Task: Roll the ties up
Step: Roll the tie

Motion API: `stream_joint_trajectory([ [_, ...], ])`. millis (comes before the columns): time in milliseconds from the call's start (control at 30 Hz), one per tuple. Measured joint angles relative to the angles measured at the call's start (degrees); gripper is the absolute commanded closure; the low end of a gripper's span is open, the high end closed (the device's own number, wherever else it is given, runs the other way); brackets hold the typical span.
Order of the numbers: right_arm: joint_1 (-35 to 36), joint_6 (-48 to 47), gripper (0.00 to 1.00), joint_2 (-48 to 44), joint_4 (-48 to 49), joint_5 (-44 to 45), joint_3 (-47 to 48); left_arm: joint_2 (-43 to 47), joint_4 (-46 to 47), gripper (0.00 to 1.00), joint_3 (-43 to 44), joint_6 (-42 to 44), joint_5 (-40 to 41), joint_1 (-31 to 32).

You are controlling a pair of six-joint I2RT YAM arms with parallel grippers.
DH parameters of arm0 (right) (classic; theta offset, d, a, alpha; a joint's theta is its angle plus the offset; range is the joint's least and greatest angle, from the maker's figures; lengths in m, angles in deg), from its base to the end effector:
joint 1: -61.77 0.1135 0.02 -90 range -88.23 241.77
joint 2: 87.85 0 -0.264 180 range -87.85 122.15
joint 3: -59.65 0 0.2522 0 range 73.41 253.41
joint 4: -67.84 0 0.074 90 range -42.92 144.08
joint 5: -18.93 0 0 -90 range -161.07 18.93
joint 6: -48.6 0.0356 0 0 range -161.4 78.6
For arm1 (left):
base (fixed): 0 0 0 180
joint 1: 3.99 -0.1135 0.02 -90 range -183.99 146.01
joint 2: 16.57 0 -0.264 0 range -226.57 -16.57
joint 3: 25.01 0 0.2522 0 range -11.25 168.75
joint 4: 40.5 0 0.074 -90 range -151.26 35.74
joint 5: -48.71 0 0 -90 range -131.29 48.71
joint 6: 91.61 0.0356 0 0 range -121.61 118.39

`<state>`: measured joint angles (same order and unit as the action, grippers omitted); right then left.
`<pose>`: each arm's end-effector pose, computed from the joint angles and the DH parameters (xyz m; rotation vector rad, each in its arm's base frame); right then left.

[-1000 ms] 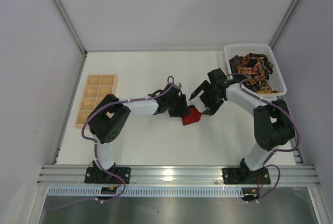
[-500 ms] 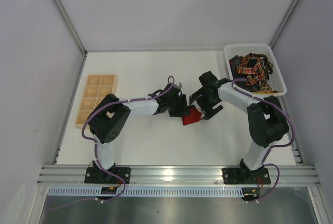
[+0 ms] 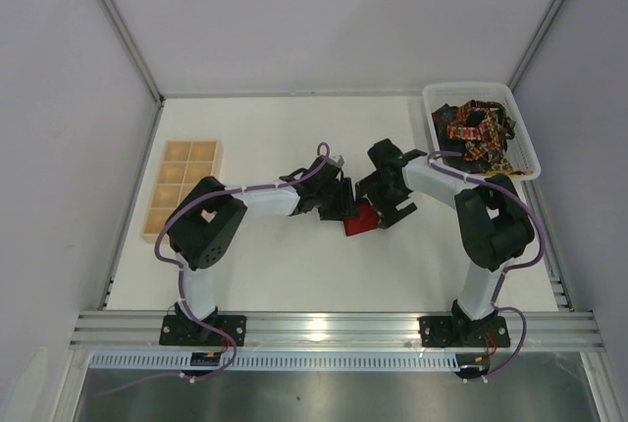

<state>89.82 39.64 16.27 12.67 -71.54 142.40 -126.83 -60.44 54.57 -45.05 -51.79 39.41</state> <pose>0.3041 0.1624 0.1710 1.3360 2.6835 0.2953 0.2843 -0.2778 0.1482 0.0860 2.6430 -0.8265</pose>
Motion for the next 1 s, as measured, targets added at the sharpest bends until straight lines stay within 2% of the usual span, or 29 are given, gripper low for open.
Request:
stream_joint_trajectory([
  [1000, 2.54, 5.99, 0.00, -0.02, 1.27, 2.64, -2.34, -0.20, -0.37, 0.45, 0.33, 0.44, -0.22, 0.00],
])
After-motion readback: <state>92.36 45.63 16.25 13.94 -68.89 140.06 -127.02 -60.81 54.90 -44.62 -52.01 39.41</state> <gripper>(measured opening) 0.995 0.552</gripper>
